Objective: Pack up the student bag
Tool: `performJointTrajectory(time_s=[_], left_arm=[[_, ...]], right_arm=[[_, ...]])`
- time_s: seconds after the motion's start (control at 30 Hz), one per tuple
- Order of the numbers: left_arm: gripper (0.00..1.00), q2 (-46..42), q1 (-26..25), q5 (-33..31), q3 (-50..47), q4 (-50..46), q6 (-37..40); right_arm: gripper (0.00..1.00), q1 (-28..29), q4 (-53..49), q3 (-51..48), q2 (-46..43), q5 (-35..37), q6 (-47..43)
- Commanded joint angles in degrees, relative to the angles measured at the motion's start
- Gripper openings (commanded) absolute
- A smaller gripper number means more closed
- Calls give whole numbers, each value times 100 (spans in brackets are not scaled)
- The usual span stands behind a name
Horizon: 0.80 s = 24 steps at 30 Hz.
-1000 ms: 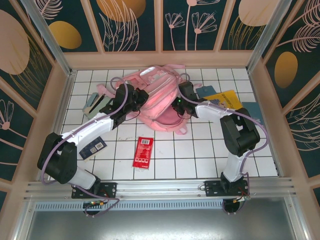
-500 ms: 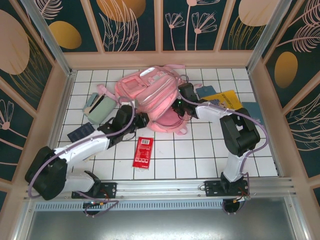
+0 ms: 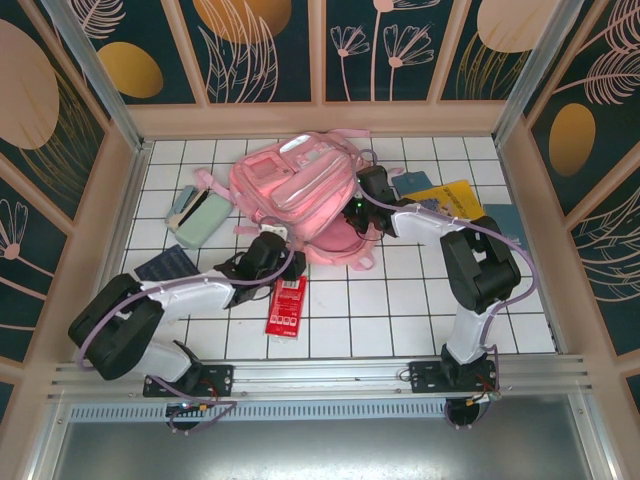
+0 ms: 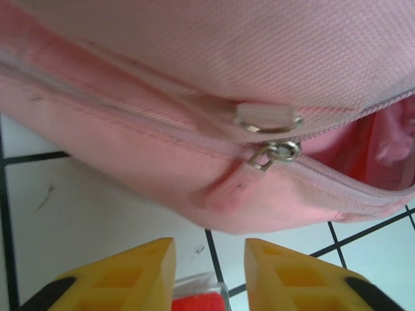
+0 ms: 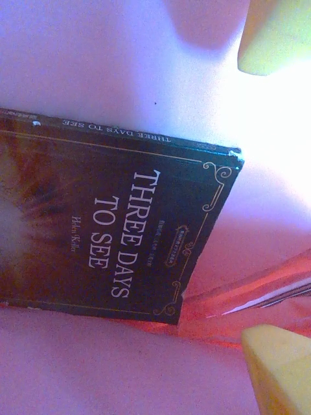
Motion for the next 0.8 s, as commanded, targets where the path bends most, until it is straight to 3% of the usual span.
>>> performJointTrajectory(time_s=[0.0,0.17,0.4,0.53,0.6,0.63,0.73,0.77], left_arm=[[37,161,-81,-165,304,416,418],[38,503,-102,-306,493,509,641],[22,863,-117,-959,703,68,748],[24,949,-121,-1091,701,22,756],[37,1069,-123,-1273,796,-107,760],[38,1125,-116,-1356,832,-162,760],[20,1266,-118,-1317,875,-166,795],[7,1260,-121,-1300,862,-158,773]], right_arm=[[99,72,181,47,-353,-360,-20],[99,82,149,41,-372,-396,-13],[99,91,273,-49,-412,-457,74],[99,91,347,-114,-404,-482,104],[99,91,367,-120,-393,-492,110],[99,91,373,-120,-396,-505,116],[99,91,387,-139,-417,-510,118],[99,91,384,-142,-422,-502,112]])
